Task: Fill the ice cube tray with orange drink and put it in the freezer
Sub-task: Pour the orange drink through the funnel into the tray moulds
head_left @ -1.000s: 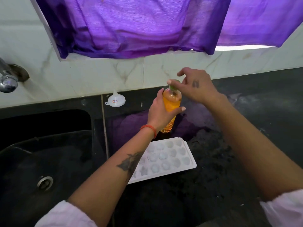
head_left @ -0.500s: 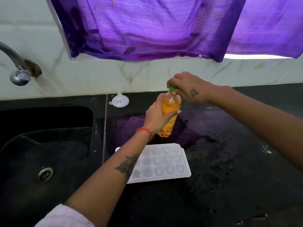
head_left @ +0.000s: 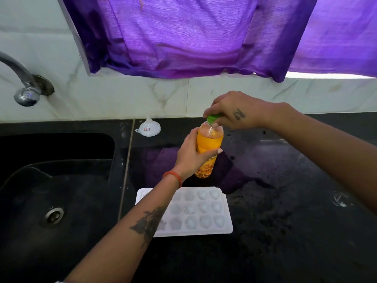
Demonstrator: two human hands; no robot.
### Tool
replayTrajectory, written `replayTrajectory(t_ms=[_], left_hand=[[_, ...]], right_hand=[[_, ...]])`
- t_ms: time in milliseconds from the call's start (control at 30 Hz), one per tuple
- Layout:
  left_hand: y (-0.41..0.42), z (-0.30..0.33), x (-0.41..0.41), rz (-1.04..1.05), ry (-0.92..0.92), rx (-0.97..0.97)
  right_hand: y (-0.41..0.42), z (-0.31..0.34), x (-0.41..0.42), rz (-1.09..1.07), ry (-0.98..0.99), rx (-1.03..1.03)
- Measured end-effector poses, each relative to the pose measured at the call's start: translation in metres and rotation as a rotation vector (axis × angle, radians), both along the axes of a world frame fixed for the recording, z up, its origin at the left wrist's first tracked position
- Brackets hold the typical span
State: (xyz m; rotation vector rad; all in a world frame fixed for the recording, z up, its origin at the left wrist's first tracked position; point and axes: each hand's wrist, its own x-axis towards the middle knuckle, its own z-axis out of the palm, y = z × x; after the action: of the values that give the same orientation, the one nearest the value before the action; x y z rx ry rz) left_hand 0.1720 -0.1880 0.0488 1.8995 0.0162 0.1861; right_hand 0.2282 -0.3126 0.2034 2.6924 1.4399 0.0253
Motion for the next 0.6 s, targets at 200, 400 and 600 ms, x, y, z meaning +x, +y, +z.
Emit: replayTrajectory(t_ms=[200, 400, 600], left_hand=[[-0.004, -0.005, 0.001, 0.048, 0.031, 0.029], [0.004, 0.0, 0.002, -0.013, 0.032, 0.012], [0.004, -0.002, 0.004, 0.004, 0.062, 0.025]], right_hand=[[0.008, 0.002, 0.004, -0.093, -0.07, -0.047], [0.007, 0.005, 0.001, 0.014, -0.003, -0.048], [0.009, 0.008, 0.006, -0.147, 0.0, -0.019]])
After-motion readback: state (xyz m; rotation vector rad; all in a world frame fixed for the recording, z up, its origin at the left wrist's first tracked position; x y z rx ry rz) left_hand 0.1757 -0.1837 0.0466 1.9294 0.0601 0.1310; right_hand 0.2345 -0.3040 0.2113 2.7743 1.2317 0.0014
